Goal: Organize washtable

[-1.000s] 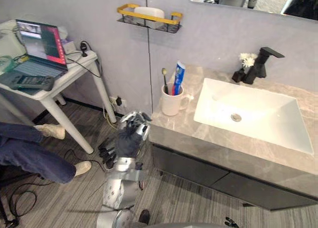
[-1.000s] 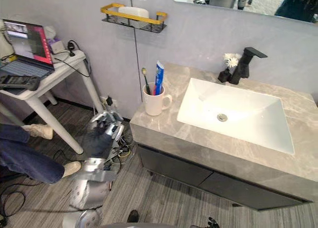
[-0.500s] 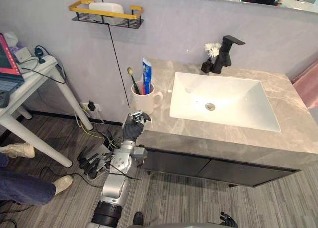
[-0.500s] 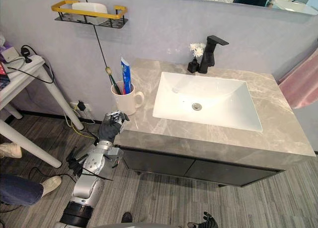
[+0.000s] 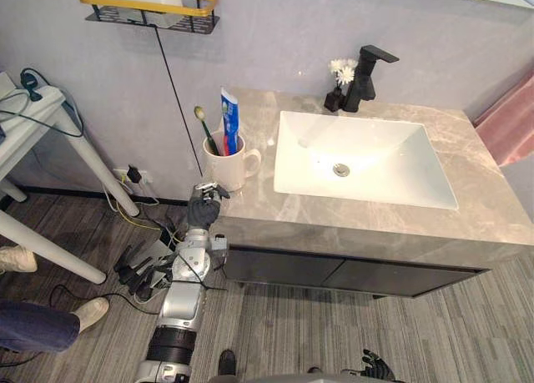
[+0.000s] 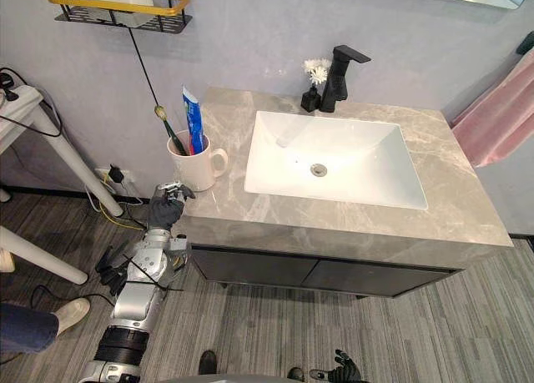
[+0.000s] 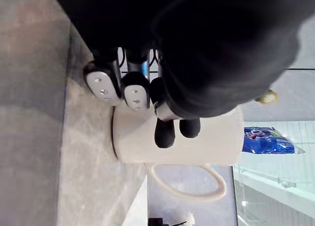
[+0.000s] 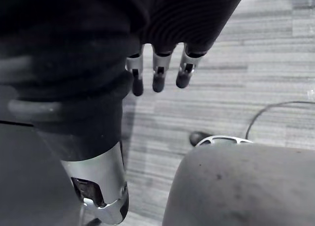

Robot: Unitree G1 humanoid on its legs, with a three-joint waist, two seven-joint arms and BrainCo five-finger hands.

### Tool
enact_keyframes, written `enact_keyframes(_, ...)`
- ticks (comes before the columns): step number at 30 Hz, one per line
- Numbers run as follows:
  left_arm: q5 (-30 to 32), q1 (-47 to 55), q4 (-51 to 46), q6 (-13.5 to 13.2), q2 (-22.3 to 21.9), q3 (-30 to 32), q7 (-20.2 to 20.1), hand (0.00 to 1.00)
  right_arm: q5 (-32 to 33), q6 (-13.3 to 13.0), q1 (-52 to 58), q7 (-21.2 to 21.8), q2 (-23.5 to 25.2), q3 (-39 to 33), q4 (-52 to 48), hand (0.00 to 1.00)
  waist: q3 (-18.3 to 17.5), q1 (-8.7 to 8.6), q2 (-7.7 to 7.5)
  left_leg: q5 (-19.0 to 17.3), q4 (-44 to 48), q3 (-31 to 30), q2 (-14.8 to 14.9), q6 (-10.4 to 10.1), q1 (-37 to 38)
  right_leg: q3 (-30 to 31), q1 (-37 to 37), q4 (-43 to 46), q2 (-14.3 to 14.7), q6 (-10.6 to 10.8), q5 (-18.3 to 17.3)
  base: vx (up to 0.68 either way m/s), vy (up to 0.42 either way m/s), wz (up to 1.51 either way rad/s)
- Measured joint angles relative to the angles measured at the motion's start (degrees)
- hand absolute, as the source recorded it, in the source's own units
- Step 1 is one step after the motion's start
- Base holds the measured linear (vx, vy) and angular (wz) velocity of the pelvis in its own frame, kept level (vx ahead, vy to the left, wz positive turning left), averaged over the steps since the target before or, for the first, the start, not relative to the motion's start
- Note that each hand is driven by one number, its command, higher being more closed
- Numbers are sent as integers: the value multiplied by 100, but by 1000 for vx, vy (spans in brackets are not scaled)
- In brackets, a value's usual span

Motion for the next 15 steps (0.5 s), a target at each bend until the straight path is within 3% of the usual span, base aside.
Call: enact_keyframes(15,-19,-579,14,11,4,-303,-37,100,2,-35,-12,-79,83,-323,16,0,110,6,16,-8,-1,147,5,-5,5,105,-55,4,-8,-3,13,3,-3,-3)
